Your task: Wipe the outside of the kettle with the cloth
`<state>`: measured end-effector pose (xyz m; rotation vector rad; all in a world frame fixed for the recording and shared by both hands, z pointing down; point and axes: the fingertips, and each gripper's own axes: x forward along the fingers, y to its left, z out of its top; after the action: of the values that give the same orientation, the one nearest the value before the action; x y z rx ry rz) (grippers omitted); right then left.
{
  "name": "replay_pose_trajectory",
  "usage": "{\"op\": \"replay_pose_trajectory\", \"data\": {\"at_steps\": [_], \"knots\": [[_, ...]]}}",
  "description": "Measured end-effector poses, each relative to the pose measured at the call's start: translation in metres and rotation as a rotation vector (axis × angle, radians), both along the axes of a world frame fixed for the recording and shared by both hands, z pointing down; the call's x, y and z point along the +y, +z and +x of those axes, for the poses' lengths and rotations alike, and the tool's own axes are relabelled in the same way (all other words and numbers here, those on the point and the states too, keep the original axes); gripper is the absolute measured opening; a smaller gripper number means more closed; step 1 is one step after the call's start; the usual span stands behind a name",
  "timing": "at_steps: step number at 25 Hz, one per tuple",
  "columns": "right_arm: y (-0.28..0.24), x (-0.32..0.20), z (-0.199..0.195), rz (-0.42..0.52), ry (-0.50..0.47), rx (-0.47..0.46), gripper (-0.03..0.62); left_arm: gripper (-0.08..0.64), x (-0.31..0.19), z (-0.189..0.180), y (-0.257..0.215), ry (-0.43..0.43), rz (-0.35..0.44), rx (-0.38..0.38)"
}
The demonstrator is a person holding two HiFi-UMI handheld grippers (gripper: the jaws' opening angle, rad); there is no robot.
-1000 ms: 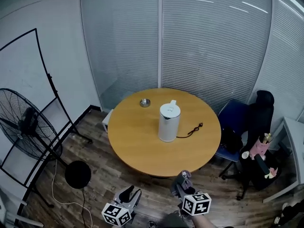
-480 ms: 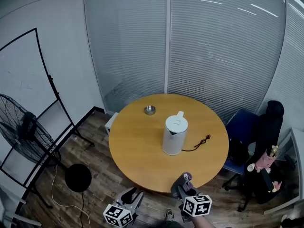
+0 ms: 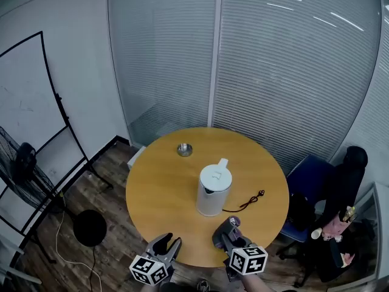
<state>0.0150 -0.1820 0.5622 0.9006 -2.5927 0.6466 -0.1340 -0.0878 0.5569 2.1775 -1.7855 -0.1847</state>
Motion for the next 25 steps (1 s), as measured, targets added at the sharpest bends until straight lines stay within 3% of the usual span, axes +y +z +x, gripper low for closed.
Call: {"op": "replay_pose_trajectory", "data": {"at_steps": [8,25], "knots": [[-0.022,-0.053,-0.031,0.021,0.058,-0.088,0.064,0.13,-0.061,-0.018,-0.003,0.059,0.014,0.015],[-0.035,-0.098,-0.068,0.01,0.375,-0.24,0.064,0.158,-0.212,-0.06,-0.058,0.387,0.133,0.007]]}}
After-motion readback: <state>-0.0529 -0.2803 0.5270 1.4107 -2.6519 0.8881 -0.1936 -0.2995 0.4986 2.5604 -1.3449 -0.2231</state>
